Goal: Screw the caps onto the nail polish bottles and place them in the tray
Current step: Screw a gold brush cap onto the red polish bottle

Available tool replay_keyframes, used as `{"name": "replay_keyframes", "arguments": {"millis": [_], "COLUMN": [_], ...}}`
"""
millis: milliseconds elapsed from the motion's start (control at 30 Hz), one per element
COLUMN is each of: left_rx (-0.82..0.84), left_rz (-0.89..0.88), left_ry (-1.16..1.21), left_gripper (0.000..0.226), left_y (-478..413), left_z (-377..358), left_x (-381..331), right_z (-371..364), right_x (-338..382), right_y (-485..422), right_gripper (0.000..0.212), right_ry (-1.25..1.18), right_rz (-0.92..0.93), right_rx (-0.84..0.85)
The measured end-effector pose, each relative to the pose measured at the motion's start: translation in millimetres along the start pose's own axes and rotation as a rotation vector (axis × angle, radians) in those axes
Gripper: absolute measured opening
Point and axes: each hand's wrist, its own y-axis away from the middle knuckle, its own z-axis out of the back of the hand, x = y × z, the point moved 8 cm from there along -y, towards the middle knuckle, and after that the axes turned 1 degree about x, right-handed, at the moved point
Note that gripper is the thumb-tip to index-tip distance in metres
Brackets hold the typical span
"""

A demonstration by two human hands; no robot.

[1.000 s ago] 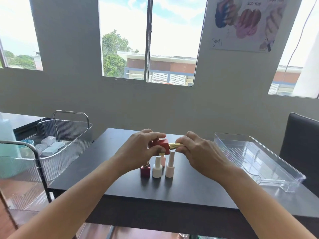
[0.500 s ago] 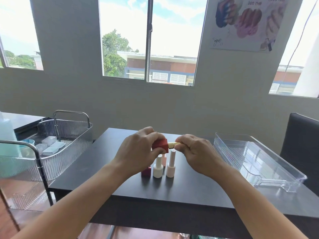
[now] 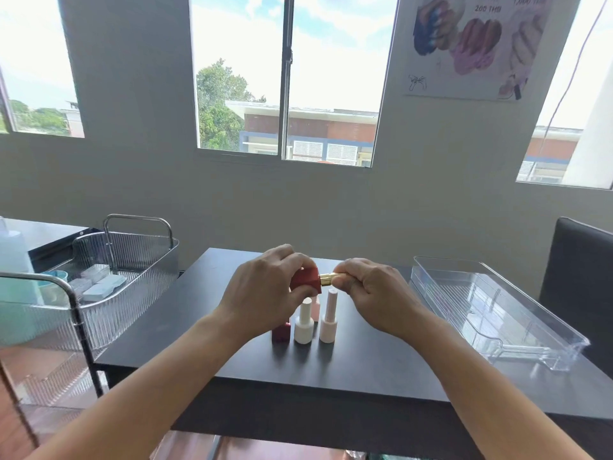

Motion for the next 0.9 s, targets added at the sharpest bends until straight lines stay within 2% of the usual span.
{"name": "replay_keyframes", "arguments": {"millis": [233,567,733,900], "left_rx": [0.084,0.144,0.181,0.184], "left_rz": [0.037,0.195,0.315,0.369], "left_ry": [0.015,0.170,0.384,0.555], "left_gripper": [0.027,0.026,0.019,0.022], "left_y": [-7.7,4.8,14.2,23.4], "left_z": [2.0,-5.3,-11.7,-22.3], "left_x": [8.1,30.5,48.4,53.1], "right_z": [3.6,-0.5,-6.6,-35.7], "right_x": [3.1,10.8,-13.5,-38.9], "right_y": [-9.6,-14.0,-15.4,-5.0], "right_gripper": [0.003,0.017,0.023,0.041], "right_ry": [-0.186,-0.411,-0.357,-0.198], "right_rz": [-0.069,-0.076,-0.176,-0.300], "right_rx": [-0.045,-0.076,-0.066,0.086]}}
